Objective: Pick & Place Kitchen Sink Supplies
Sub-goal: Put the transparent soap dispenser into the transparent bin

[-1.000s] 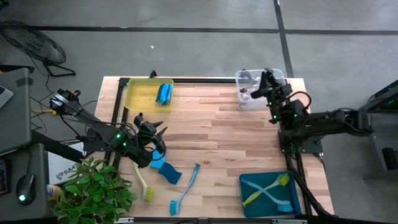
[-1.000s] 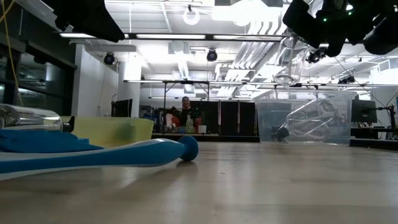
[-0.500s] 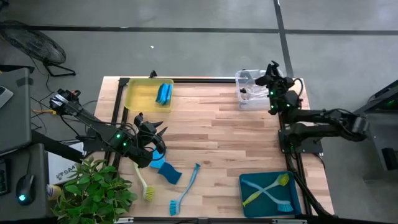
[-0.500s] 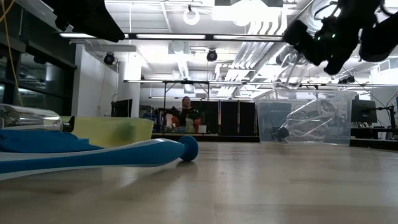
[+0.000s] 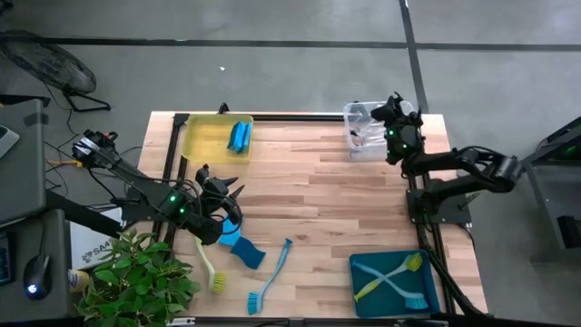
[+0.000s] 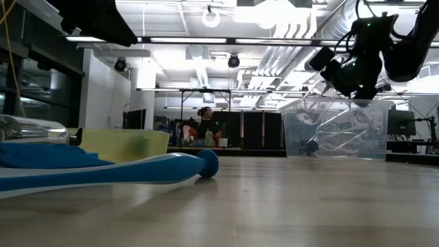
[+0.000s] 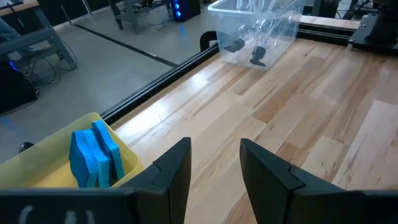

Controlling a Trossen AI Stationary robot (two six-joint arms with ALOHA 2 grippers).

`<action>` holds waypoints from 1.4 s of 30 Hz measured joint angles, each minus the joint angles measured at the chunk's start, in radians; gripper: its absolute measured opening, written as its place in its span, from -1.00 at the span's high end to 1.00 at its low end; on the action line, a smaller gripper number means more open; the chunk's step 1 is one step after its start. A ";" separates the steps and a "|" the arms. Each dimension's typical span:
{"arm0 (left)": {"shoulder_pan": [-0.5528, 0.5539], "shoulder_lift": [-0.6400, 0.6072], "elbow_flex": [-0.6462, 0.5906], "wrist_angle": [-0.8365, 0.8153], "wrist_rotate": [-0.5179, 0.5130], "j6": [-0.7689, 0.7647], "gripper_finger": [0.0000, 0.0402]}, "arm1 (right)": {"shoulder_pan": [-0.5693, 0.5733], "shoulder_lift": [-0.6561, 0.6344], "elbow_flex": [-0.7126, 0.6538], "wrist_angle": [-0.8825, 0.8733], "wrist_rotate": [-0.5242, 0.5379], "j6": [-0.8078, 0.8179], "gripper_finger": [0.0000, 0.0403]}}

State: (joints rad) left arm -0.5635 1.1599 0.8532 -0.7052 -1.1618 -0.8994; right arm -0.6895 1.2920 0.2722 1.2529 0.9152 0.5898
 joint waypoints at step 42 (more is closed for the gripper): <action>0.000 0.000 0.000 0.000 0.026 0.000 0.34 | 0.029 -0.038 0.001 -0.010 -0.035 -0.274 0.08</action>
State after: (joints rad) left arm -0.5635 1.1603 0.8532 -0.7052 -1.1358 -0.8995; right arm -0.6608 1.2540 0.2733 1.2425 0.8799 0.3159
